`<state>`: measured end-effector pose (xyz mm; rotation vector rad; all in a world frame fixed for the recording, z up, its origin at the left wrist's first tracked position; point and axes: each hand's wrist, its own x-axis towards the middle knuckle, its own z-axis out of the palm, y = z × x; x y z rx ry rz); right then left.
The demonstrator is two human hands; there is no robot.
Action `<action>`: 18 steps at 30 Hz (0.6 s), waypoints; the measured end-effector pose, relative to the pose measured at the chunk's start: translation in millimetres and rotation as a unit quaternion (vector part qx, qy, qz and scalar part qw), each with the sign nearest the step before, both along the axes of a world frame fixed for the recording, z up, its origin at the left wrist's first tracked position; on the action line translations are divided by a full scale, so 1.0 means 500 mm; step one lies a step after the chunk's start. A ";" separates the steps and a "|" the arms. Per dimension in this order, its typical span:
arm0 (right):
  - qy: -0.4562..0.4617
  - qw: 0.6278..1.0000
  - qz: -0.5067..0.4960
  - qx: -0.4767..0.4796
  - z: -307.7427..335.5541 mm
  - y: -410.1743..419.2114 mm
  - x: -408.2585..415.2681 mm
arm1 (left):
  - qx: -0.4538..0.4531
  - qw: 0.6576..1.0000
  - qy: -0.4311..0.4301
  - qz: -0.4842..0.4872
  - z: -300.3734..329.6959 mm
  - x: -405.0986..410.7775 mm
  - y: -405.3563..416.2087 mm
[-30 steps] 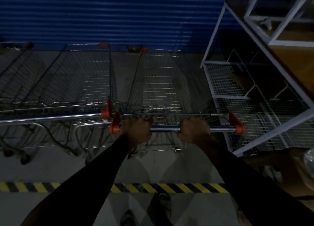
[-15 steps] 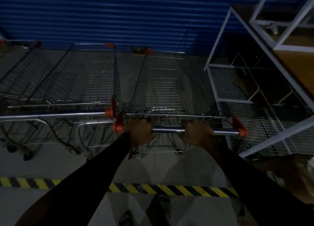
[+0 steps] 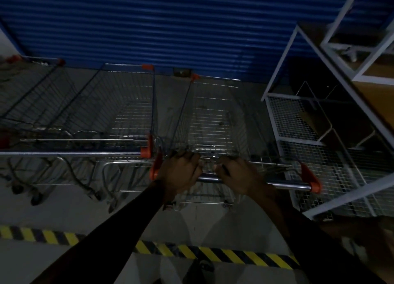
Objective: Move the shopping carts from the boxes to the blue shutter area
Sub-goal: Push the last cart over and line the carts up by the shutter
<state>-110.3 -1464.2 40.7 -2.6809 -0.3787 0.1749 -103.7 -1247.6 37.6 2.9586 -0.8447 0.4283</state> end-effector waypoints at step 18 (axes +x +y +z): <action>-0.152 0.988 -0.004 -0.002 0.057 0.383 0.068 | -0.095 0.994 -0.007 0.045 0.039 0.065 0.329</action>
